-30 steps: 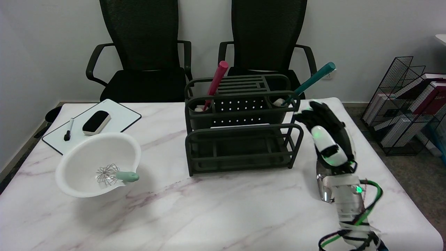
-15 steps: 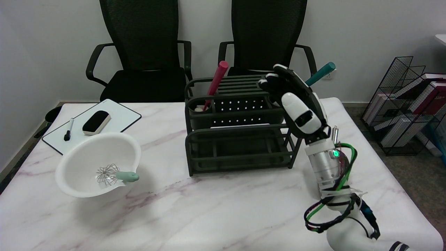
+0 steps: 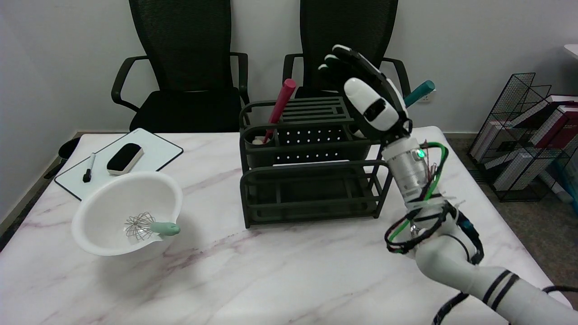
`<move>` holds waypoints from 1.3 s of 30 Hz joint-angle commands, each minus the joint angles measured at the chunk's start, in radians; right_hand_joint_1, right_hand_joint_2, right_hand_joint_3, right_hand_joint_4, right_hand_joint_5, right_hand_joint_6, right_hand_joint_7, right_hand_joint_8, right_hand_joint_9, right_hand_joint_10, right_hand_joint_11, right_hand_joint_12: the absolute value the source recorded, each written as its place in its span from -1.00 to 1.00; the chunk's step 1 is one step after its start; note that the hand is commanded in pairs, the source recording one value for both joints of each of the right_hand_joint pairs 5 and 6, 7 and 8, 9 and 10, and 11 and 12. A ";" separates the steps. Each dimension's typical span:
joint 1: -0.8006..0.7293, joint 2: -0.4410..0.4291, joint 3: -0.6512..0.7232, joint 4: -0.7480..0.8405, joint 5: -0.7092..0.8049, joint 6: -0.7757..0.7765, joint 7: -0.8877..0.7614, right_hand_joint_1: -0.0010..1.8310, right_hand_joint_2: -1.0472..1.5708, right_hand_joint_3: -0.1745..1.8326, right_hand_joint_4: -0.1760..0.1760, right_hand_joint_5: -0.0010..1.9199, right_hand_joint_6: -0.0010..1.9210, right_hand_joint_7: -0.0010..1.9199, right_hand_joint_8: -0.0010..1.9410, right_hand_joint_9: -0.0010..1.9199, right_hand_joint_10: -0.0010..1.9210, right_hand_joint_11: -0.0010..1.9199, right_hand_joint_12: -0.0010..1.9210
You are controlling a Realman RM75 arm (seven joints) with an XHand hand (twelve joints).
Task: Pick up the pink sponge bottle brush.
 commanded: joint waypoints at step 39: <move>0.375 -0.130 -0.230 -0.200 0.045 -0.249 0.002 0.20 0.07 0.30 0.00 -0.55 -0.55 -0.95 -0.95 -0.57 -0.58 -0.48 -0.48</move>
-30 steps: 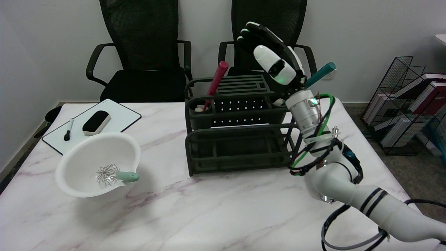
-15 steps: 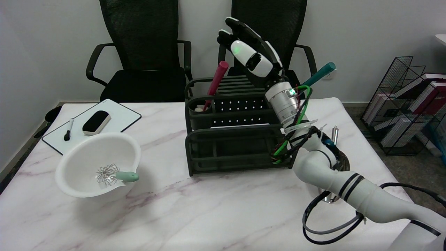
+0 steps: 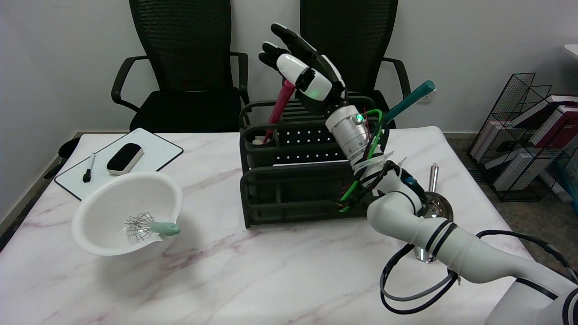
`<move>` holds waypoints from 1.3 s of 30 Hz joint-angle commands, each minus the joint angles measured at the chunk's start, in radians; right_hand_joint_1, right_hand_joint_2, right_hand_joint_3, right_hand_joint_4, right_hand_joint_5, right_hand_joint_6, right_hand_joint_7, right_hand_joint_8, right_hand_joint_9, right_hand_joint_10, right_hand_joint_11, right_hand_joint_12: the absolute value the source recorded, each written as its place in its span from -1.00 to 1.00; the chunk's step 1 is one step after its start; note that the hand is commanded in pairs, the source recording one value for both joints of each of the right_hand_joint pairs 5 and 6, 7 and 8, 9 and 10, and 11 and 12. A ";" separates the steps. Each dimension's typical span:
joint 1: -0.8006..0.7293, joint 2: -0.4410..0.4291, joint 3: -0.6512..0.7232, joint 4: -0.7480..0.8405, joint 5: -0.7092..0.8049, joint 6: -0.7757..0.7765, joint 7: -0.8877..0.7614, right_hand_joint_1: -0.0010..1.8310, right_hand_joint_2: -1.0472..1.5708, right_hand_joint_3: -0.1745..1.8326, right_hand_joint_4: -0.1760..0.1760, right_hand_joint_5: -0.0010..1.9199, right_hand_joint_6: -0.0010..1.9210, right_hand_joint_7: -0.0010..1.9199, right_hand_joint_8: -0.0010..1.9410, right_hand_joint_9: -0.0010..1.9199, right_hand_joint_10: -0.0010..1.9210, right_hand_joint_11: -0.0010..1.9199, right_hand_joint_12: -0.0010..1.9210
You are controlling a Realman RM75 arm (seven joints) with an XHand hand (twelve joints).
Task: Pick up the pink sponge bottle brush.
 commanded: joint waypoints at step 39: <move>-0.008 -0.059 -0.030 -0.016 -0.004 -0.052 -0.003 0.20 0.08 0.39 0.00 -0.54 -0.54 -0.91 -0.91 -0.62 -0.62 -0.58 -0.58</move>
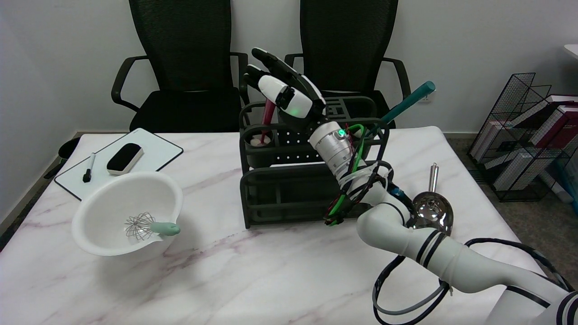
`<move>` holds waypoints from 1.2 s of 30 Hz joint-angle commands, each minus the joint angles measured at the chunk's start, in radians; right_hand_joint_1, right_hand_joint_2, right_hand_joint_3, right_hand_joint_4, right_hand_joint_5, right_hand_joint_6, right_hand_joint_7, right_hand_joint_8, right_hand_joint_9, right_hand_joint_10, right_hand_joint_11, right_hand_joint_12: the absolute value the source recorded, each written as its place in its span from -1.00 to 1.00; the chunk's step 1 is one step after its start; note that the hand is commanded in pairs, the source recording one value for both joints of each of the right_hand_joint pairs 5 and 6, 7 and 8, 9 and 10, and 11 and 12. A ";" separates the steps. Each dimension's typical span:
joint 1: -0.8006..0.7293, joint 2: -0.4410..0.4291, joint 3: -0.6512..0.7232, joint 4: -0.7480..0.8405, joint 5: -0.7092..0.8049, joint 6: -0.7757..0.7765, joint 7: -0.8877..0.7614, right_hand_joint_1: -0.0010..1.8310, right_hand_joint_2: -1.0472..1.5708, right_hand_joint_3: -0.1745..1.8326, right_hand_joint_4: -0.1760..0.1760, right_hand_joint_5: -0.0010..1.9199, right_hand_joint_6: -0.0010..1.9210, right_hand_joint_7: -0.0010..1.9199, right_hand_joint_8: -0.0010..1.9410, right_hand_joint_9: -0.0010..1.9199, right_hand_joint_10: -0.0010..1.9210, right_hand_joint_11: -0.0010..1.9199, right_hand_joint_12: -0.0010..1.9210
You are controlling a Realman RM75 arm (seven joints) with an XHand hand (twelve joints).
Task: Pick up the pink sponge bottle brush.
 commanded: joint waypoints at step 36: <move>0.048 0.008 -0.008 -0.042 -0.027 0.000 -0.474 0.28 -0.15 0.40 0.00 -0.67 -0.67 -0.76 -0.77 -0.58 -0.58 -0.56 -0.56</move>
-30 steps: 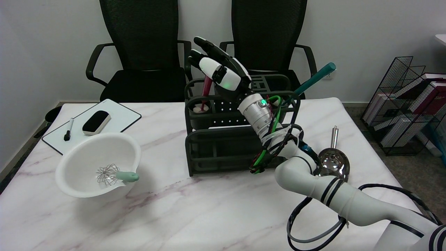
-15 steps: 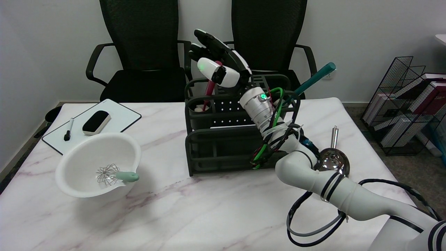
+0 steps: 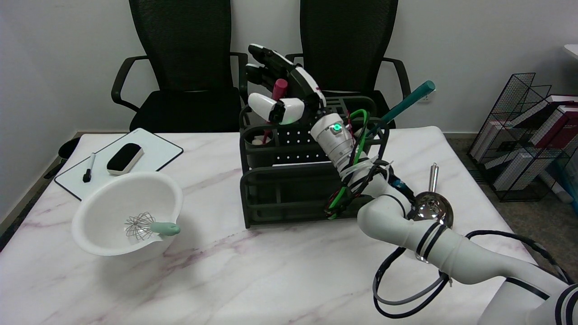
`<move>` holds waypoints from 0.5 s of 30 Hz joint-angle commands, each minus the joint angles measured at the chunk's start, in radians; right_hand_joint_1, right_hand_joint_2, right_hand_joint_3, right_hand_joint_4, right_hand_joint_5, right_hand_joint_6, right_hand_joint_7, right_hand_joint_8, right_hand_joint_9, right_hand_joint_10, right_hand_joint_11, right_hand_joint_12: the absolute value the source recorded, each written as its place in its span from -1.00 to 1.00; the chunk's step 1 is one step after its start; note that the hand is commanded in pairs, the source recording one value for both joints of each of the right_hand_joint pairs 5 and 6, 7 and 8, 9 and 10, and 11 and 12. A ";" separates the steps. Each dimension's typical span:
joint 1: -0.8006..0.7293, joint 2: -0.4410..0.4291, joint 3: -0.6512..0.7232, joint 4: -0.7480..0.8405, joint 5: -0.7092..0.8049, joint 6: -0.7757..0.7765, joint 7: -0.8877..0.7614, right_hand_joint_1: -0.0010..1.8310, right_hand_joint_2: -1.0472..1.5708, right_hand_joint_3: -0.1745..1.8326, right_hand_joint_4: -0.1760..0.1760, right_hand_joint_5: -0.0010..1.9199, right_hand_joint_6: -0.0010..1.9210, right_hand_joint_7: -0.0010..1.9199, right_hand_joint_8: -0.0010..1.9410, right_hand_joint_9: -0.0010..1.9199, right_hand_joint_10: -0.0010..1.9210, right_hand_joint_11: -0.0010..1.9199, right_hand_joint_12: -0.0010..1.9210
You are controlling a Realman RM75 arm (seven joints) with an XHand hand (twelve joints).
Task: Pick up the pink sponge bottle brush.
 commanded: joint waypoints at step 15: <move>0.028 -0.013 -0.001 -0.031 -0.025 0.007 -0.134 0.36 -0.08 0.45 0.00 -0.09 -0.09 -0.27 -0.28 -0.32 -0.32 -0.50 -0.50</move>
